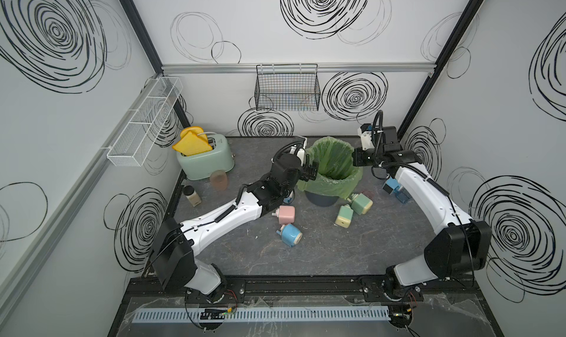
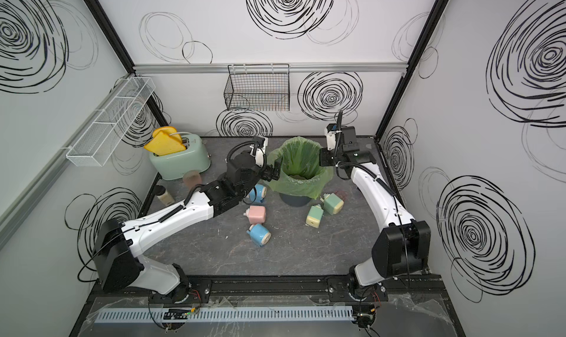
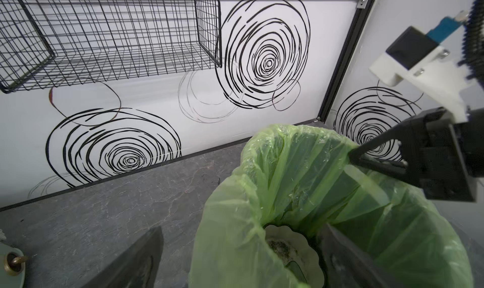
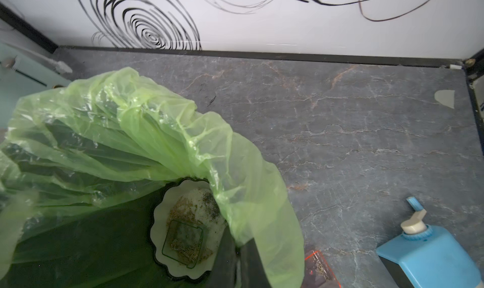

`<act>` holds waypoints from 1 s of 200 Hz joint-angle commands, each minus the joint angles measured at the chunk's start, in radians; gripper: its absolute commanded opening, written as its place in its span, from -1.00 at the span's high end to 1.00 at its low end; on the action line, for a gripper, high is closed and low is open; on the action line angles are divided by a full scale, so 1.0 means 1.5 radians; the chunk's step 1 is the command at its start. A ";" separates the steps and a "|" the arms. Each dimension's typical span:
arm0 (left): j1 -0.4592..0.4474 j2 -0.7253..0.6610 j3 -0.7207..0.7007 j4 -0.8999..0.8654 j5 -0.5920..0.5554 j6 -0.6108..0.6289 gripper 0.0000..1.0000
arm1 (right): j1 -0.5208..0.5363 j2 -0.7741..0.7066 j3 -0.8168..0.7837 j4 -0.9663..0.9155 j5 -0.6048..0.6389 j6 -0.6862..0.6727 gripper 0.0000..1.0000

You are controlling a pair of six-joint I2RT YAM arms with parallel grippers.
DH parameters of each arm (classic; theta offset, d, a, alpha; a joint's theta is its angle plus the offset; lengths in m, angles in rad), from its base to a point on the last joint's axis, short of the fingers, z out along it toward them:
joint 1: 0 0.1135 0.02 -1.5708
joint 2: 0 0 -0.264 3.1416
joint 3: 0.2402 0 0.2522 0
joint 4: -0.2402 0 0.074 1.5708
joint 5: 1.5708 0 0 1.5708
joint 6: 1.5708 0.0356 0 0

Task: Take out the pencil sharpener tray and clean the shavings
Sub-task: Place the trash bin at the center of the board.

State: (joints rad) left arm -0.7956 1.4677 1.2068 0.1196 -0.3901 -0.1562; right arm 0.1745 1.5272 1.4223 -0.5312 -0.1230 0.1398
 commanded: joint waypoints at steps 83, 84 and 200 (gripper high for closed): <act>0.018 -0.102 -0.024 -0.047 -0.002 0.000 -0.95 | -0.128 0.113 0.105 0.173 0.008 0.080 -0.02; 0.018 -0.104 -0.025 -0.048 -0.002 -0.001 -0.95 | -0.129 0.112 0.104 0.175 0.008 0.079 -0.03; 0.181 -0.264 -0.189 -0.218 0.220 -0.160 -0.95 | 0.275 -0.363 -0.393 0.300 -0.105 -0.003 -0.80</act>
State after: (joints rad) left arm -0.5797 1.1213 0.9840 -0.1776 -0.1837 -0.2977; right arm 0.4435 1.0515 0.9749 -0.0929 -0.2672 0.1452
